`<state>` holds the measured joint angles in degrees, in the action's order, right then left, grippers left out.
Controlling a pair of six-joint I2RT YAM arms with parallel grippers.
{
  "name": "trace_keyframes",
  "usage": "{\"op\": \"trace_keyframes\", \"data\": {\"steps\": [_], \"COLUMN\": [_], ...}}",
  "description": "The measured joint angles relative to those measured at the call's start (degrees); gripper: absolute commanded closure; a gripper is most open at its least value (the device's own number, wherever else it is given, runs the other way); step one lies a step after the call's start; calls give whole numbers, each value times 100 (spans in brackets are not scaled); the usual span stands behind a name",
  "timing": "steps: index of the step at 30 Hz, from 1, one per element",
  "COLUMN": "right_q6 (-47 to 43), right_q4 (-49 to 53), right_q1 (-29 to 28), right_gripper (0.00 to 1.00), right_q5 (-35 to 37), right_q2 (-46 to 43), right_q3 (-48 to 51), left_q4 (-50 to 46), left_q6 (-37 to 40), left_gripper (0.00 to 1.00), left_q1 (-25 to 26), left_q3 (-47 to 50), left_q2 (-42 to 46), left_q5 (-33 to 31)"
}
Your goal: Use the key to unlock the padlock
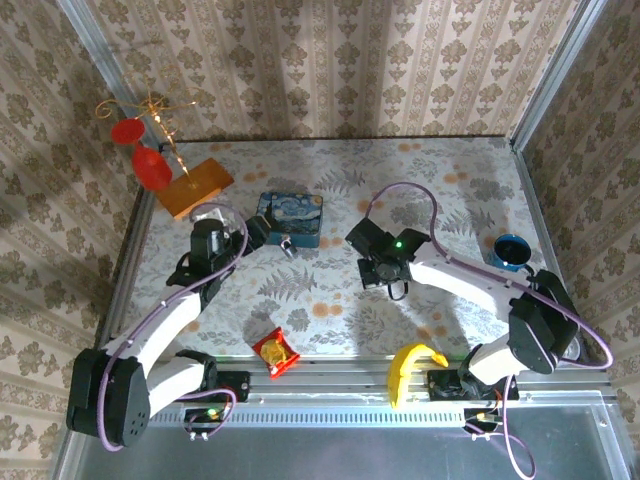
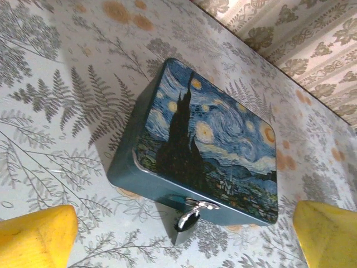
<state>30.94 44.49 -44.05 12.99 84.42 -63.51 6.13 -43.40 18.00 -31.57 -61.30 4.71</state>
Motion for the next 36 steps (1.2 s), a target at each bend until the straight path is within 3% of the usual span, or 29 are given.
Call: {"op": "trace_keyframes", "data": {"steps": [5, 12, 16, 23, 28, 30, 33, 36], "right_q6": [-485, -787, -776, -498, -275, -195, -96, -26], "right_q4": [-160, -378, -549, -933, -1244, -1364, -1488, -1567], "right_q1": [0, 0, 0, 2, 20, 31, 31, 39], "right_gripper": [100, 100, 100, 100, 100, 100, 100, 100], "right_q5": [-219, -614, -855, -1467, -1878, -2011, -2129, -2199], "right_q2": [-96, 9, 111, 116, 28, -74, -234, -326], "right_q3": [-549, -1611, -1945, -1989, -1947, -1886, -1784, -1696], "left_q4": [122, 1515, 2540, 3810, 4446, 4572, 4741, 4953], "left_q6": [-295, -81, 501, 2149, 3388, 3783, 4159, 4363], "left_gripper": [0, 0, 0, 5, 25, 28, 39, 45], "left_q1": [-15, -7, 111, 855, 1554, 1738, 1836, 1840], "left_q3": [-70, 205, 494, 857, 859, 855, 809, 772], "left_q2": [-216, -337, -337, -356, -632, -780, -1001, -1165], "left_q5": [651, 1725, 2184, 2511, 2505, 2481, 2385, 2275]}}
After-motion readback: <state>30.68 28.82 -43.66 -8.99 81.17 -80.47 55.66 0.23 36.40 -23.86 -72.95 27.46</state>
